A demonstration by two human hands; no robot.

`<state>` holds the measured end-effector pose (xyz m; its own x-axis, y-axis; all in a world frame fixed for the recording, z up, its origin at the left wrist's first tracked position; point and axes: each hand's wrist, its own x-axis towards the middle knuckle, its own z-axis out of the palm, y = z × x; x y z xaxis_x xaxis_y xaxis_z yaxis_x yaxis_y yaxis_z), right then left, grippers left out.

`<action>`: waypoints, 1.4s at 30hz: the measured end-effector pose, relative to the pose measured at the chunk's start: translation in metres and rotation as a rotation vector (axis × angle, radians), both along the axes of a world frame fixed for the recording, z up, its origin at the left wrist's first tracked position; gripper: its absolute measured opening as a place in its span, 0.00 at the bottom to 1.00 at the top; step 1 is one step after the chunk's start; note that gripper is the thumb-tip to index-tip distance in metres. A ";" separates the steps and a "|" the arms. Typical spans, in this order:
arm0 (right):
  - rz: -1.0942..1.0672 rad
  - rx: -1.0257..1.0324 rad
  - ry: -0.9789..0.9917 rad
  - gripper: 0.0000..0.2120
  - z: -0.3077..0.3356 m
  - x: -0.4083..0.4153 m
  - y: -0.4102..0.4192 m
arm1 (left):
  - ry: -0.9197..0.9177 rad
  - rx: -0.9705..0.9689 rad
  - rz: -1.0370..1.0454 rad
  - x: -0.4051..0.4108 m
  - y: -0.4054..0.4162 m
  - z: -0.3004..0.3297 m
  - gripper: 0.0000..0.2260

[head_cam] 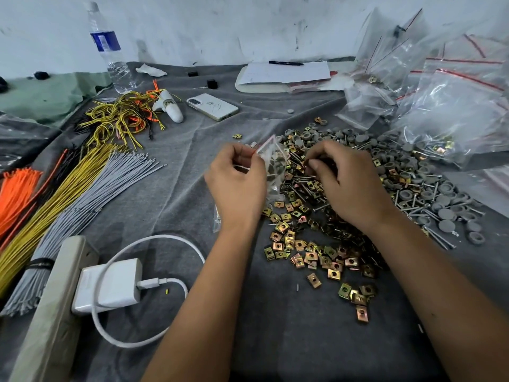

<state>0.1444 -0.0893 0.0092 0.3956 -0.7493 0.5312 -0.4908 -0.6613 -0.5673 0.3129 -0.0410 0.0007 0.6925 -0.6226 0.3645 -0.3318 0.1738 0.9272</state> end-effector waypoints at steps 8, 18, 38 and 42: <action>0.099 -0.062 -0.062 0.09 0.001 0.006 0.009 | -0.207 0.035 -0.116 -0.010 -0.003 -0.005 0.03; 0.002 -0.134 -0.125 0.10 0.001 0.002 0.003 | -0.088 0.010 -0.072 -0.007 0.000 -0.001 0.05; -0.172 0.031 0.416 0.08 -0.010 -0.005 -0.007 | 0.081 -0.007 0.003 -0.002 -0.001 0.001 0.04; -0.173 0.029 0.419 0.09 -0.010 -0.004 -0.005 | 0.076 0.002 0.004 -0.001 -0.001 0.000 0.04</action>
<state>0.1402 -0.0943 -0.0009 0.4393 -0.8355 0.3301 -0.7840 -0.5360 -0.3133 0.3115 -0.0419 0.0010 0.7205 -0.6204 0.3097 -0.2610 0.1712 0.9500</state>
